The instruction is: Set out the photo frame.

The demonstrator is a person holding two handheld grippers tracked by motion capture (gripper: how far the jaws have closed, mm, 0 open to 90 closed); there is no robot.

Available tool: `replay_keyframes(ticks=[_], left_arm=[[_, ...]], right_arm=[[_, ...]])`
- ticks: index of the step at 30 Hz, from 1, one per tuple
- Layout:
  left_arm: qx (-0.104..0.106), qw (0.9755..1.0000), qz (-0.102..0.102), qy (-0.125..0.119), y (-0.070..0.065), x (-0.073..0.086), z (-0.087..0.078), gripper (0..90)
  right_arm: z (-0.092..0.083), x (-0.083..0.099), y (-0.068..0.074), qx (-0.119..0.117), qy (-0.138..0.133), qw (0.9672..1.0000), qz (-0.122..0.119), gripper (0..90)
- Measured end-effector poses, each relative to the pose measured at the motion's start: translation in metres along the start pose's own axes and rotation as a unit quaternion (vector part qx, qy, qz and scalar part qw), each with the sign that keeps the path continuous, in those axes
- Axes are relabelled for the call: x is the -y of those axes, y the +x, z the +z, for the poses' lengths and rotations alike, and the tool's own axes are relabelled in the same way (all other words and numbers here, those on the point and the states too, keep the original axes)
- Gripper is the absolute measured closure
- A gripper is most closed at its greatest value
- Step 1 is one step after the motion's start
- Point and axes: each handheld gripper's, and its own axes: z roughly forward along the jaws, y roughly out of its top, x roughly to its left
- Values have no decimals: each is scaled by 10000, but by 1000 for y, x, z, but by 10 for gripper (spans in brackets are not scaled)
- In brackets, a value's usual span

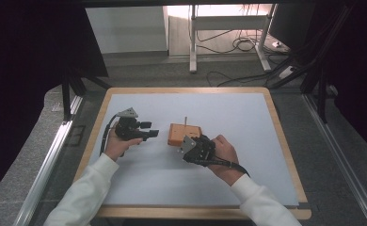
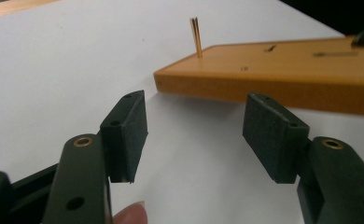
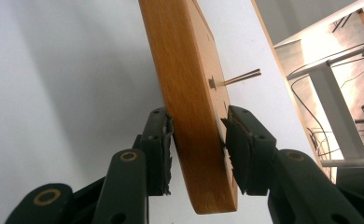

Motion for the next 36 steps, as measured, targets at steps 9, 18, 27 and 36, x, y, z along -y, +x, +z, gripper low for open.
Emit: replay_keyframes(ticks=[9, 18, 27, 36], left_arm=[[-161, 9990, 362, 226, -14, 17, -4, 379], [-181, 9988, 321, 330, -14, 31, -6, 374], [-183, 9991, 226, 305, -11, 34, -8, 374], [-180, 9990, 232, 330, -10, 36, -8, 374]], right_arm=[[-1, -2, -7, -102, 62, 9999, -6, 623], [-3, -2, -18, -218, 65, 9997, 118, 627], [-4, -6, -30, -292, 121, 9994, 155, 636], [-3, -11, -47, -368, 161, 9987, 298, 645]])
